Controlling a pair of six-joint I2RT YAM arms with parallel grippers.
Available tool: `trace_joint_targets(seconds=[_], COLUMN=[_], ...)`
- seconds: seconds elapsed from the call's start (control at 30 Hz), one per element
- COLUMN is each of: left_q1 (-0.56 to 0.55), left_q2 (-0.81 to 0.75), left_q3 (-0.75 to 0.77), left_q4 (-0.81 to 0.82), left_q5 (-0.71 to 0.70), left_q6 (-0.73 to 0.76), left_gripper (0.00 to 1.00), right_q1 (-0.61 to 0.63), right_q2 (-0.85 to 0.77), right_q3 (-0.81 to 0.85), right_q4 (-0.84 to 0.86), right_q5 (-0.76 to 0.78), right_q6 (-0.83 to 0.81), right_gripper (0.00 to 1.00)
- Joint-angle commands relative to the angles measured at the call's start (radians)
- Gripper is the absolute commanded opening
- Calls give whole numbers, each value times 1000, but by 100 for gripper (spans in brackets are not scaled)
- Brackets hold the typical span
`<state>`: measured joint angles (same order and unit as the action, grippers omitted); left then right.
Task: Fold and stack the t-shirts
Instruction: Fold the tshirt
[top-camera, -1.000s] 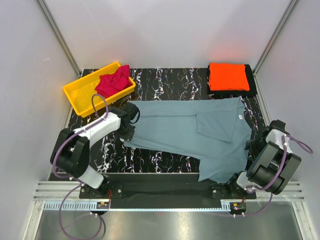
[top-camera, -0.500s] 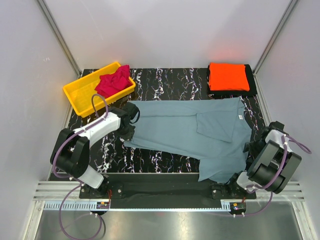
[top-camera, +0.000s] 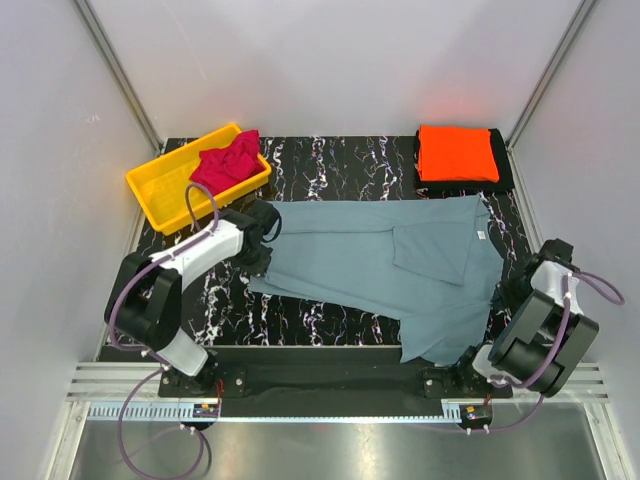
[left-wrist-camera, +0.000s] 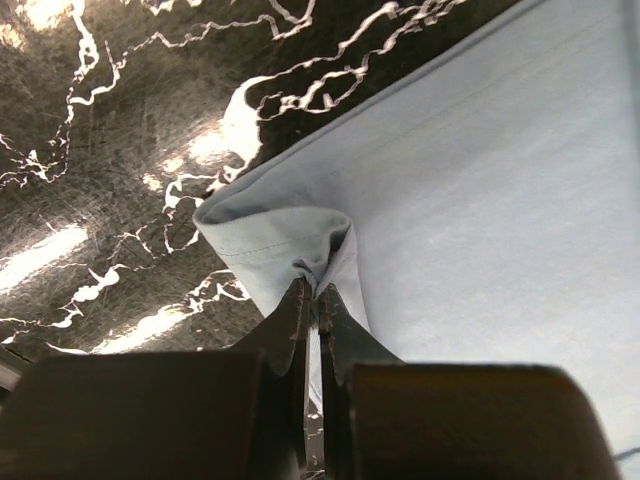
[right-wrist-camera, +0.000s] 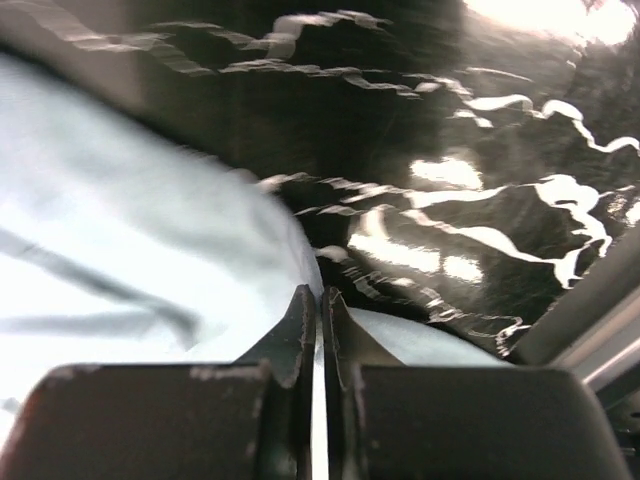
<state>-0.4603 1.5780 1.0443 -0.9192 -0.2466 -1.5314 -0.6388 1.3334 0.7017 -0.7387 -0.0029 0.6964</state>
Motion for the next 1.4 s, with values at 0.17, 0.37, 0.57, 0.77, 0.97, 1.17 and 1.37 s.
trace_joint_targets(seconds=[0.17, 0.37, 0.57, 0.77, 0.97, 1.17, 1.37], left_q1=[15, 44, 72, 101, 126, 135, 138], left_q2=[-89, -29, 14, 102, 149, 204, 235], left_q3=[71, 120, 149, 180, 197, 272, 299], left_q4=[6, 5, 5, 2, -1, -1, -3], left_q5=[-129, -111, -109, -89, -103, -77, -85], left_q6=[-19, 0, -7, 10, 8, 43, 40], left_gripper=[0, 0, 0, 0, 0, 0, 0], right_q1=[-2, 2, 119, 162, 160, 160, 166], right_q2=[-169, -152, -63, 18, 113, 182, 211], right_q3=[117, 134, 186, 261, 344, 392, 395], right_q4=[70, 165, 232, 239, 251, 266, 294], right_q5=[-104, -166, -139, -86, -101, -172, -183], right_q6=[-40, 23, 49, 6, -54, -71, -61], right_gripper=[0, 0, 0, 0, 0, 0, 0])
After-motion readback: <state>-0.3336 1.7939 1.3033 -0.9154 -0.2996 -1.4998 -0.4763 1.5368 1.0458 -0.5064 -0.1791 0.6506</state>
